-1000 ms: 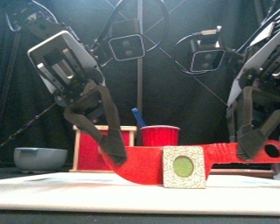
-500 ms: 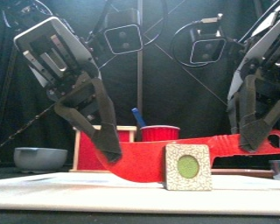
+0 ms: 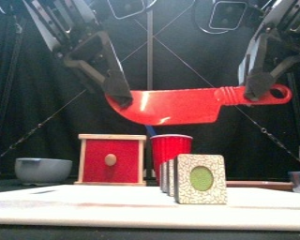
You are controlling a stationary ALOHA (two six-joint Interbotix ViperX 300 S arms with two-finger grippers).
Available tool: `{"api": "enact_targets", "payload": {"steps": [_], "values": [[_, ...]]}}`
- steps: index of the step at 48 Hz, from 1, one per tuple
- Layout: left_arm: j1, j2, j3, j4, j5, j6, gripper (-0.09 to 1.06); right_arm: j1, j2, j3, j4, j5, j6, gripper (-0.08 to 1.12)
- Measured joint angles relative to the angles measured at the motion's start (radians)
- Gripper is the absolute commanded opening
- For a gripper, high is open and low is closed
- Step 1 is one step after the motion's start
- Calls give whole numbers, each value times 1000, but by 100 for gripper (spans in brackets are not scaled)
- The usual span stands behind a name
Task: Place sushi on board then cut the sushi with the knife then place the pieces on the plate
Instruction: Cut the sushi into 4 pieces
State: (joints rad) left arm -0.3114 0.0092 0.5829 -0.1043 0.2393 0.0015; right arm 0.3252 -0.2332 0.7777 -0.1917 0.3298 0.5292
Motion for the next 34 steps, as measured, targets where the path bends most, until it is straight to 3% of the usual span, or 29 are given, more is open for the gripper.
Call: {"api": "enact_targets", "payload": {"steps": [5,10,21,29,34], "values": [[9,-25,2,44,0,0,48,-11,-35,9,-3,5,0,35],[26,-48,5,110,-2,0,55,-14,-71,23,-3,12,2,35],[48,-64,26,175,-17,8,72,-9,-166,81,18,57,8,35],[71,-78,28,206,-77,6,74,-15,-247,141,61,95,8,35],[74,-92,40,236,-138,6,74,-20,-308,178,106,132,9,35]]}}
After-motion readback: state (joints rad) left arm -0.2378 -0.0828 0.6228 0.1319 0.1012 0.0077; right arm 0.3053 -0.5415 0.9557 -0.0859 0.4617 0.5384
